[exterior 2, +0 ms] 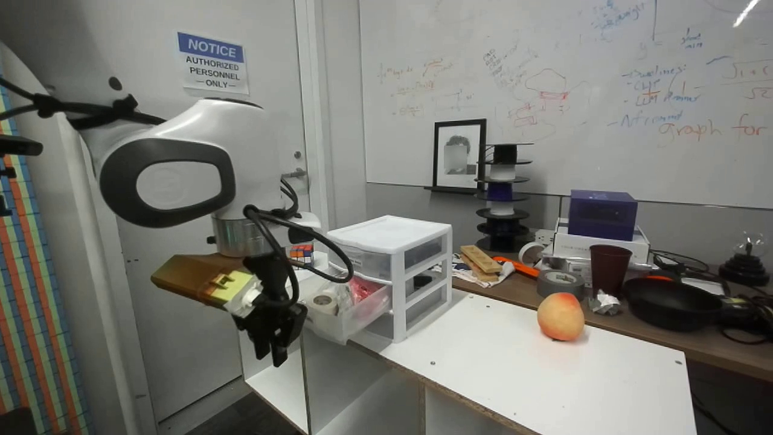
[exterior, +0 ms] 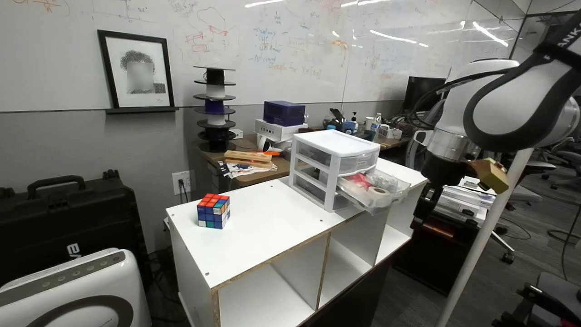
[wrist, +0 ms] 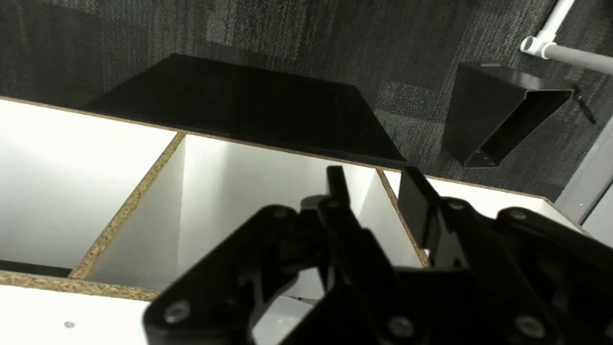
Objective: Put the two white objects on the right in the top drawer of the dresser
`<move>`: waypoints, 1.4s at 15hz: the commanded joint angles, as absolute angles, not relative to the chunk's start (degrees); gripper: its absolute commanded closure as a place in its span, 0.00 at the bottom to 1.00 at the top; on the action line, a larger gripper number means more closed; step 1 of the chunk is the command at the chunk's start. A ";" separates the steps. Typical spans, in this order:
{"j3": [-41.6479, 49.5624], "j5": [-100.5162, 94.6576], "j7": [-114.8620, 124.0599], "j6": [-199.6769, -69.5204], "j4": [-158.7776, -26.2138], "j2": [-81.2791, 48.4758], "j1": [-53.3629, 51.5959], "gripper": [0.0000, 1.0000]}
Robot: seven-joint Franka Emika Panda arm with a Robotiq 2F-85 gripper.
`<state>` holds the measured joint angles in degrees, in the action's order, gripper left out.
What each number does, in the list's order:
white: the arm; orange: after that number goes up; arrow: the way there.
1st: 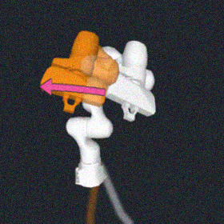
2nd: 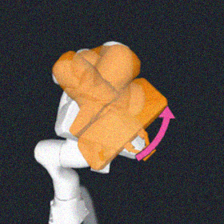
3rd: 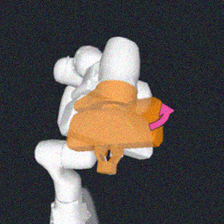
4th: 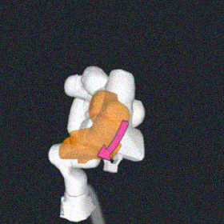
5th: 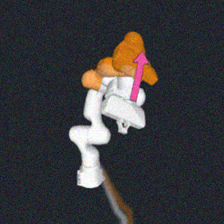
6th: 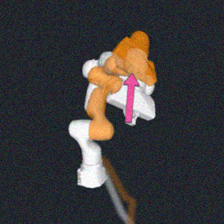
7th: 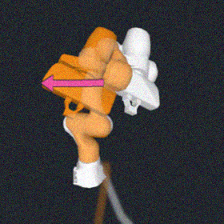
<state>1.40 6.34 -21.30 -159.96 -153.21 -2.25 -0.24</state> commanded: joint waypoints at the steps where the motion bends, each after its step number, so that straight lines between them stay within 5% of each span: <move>1: -0.19 2.82 -17.80 -168.26 -153.82 -4.91 -0.61 0.96; 21: 10.19 -9.45 6.65 -181.70 -143.19 -14.55 -7.73 1.00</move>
<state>8.18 -8.63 3.28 -178.20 -146.45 -11.05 -4.90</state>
